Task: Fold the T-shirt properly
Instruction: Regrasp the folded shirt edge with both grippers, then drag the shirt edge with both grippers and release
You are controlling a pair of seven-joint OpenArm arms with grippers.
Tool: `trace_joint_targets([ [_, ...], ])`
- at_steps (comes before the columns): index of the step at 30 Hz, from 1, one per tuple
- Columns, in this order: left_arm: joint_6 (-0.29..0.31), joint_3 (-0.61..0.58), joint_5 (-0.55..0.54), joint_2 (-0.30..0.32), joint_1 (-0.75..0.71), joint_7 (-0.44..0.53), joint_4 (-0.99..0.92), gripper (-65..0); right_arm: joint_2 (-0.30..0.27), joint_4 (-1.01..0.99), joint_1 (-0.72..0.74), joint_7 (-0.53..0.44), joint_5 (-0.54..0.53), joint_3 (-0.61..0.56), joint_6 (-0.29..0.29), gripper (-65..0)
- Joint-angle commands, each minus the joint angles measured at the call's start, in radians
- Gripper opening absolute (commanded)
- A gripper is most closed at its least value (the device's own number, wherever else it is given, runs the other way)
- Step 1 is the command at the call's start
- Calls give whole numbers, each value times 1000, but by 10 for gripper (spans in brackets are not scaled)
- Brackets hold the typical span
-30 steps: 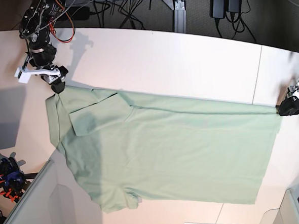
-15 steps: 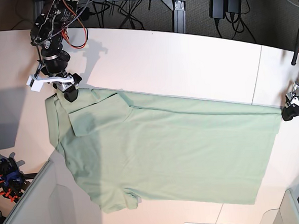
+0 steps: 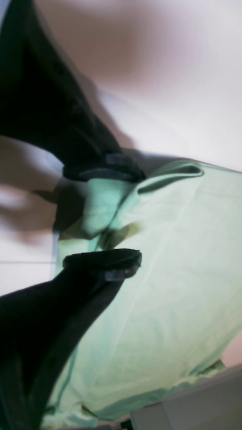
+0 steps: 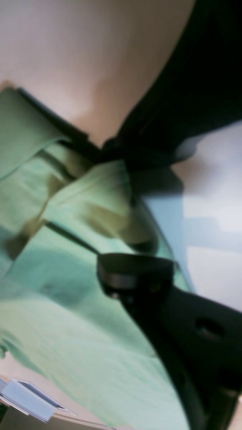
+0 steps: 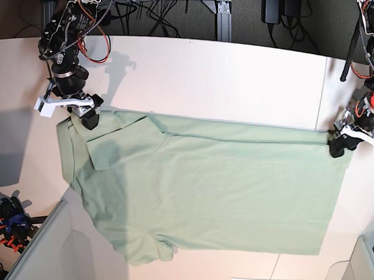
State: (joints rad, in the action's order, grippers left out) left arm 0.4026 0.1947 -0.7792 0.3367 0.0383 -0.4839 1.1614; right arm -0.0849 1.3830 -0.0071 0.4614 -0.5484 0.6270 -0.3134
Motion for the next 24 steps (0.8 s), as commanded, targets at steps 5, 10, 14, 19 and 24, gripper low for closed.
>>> trace_joint_targets([
  [5, -28, -5, 84, 4, -5, -43, -2, -606, -8, 13, 63, -19, 14, -1, -5, -488],
  [10, 33, -5, 97, 14, -5, -39, -2, -650, -9, 13, 72, -15, 18, -3, -5, -650],
  [14, 100, -5, 57, 33, -6, -54, -2, -650, -18, 14, 59, 0, 7, -3, -5, -650],
  [19, 235, -5, 15, 74, -21, -59, 0, -650, -31, 37, 3, 19, -42, 10, -5, -650],
  [24, 262, -3, 6, 106, -64, -62, 53, -650, -31, 100, -65, 34, -66, 40, -6, -650],
])
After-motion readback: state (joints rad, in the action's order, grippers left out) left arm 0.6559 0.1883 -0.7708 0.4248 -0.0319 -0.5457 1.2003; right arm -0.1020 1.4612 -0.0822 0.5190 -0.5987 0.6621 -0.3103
